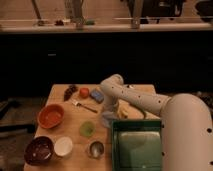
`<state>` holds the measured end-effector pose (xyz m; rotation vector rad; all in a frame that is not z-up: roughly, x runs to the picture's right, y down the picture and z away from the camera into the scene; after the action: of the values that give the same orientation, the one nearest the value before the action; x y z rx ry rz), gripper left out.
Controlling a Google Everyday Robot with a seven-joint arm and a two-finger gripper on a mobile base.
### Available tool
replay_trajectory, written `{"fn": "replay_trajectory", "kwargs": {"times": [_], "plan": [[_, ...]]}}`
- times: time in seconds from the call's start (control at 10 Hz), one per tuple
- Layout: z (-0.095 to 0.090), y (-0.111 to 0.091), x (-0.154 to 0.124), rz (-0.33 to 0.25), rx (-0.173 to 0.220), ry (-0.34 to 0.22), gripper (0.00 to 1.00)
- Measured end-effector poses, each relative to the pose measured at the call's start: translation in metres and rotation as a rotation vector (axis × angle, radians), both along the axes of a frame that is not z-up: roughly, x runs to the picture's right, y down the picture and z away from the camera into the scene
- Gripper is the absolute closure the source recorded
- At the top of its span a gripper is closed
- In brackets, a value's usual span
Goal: Place towel in red bowl
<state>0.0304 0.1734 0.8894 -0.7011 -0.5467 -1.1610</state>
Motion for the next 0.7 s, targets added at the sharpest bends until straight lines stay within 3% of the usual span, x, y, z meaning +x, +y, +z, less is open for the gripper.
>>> {"fn": "replay_trajectory", "kwargs": {"times": [0.2, 0.5, 0.7], "plan": [[0.0059, 0.0052, -0.0014, -0.011, -0.019, 0.005, 0.24], [0.0097, 0.0078, 0.0000, -0.017, -0.042, 0.000, 0.52], [0.0023, 0.0027, 0.0000, -0.049, -0.039, -0.006, 0.75]]}}
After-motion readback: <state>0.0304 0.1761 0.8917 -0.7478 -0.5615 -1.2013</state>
